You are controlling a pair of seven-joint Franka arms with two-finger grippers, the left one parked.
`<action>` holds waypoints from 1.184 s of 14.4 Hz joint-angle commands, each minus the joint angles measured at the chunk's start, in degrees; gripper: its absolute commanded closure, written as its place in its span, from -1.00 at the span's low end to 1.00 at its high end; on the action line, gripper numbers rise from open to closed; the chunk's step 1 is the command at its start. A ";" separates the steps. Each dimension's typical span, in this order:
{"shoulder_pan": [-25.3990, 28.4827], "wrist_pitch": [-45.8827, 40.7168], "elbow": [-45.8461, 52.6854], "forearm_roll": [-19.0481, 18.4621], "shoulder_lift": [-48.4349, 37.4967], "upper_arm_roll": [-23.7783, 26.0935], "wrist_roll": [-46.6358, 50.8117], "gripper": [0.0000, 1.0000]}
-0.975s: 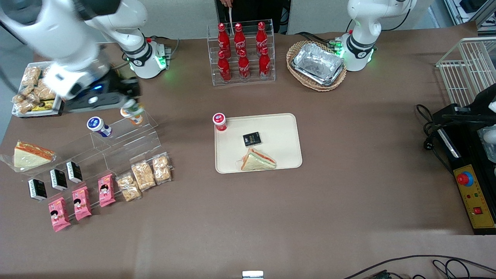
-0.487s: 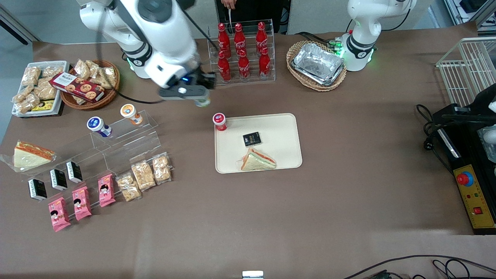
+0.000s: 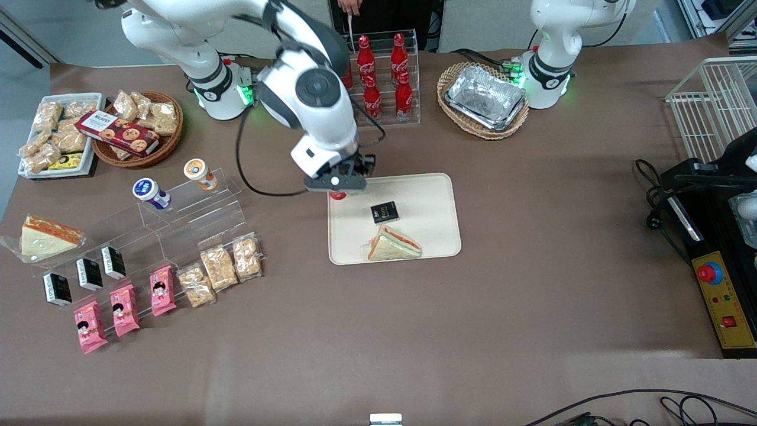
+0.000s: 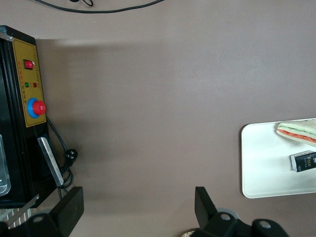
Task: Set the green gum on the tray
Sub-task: 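Carry the green-labelled bottle with the right gripper over the cream tray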
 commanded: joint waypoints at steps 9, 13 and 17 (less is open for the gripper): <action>1.34 21.03 -9.51 -21.59 13.20 0.00 19.87 1.00; 1.25 21.56 -9.60 -21.59 14.08 0.00 19.96 1.00; 1.16 21.22 -9.60 -21.42 14.69 0.00 19.96 1.00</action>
